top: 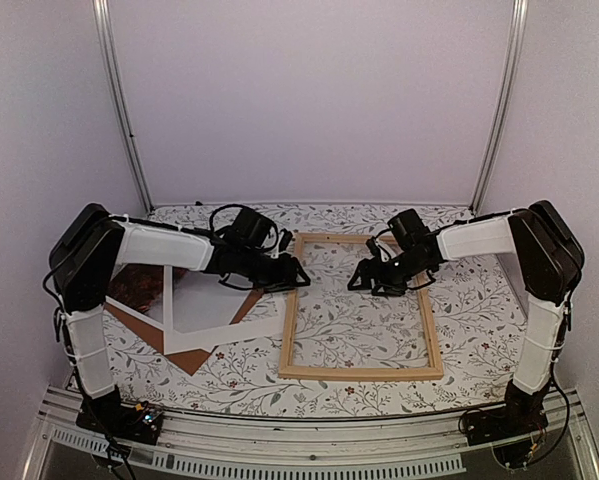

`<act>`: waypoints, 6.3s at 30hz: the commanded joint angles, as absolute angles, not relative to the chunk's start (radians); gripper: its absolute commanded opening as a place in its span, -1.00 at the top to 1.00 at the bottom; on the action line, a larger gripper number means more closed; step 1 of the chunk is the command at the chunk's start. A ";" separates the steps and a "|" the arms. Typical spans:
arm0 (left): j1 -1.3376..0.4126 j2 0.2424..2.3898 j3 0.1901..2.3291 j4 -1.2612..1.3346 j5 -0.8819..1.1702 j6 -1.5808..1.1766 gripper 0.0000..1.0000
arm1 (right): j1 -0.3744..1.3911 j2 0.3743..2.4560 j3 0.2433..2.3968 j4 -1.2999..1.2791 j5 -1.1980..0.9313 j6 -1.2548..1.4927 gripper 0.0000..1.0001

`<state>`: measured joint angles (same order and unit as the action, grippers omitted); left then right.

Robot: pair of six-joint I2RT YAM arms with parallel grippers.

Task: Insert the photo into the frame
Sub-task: Press the glass panel against the frame body, then move the frame body to the center of the board.

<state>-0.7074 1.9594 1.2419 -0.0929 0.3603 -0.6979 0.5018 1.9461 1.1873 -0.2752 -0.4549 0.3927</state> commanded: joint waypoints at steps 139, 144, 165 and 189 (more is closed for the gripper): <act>-0.379 1.678 0.775 -0.227 -0.183 -0.528 -0.36 | 0.925 2.365 1.849 -0.639 0.185 0.379 -0.77; -0.414 1.696 0.781 -0.256 -0.247 -0.542 -0.26 | 0.925 2.354 1.831 -0.637 0.198 0.378 -0.78; -0.424 1.624 0.736 -0.300 -0.318 -0.507 0.36 | 0.888 2.283 1.771 -0.666 0.252 0.412 -0.80; -0.422 1.573 0.789 -0.233 -0.260 -0.432 0.52 | 0.888 2.271 1.713 -0.568 0.075 0.406 -0.79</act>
<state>-0.4229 1.6135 0.7692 -0.2489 -0.2806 -0.4583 0.8932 2.2810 1.7344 -0.5495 0.1192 0.3893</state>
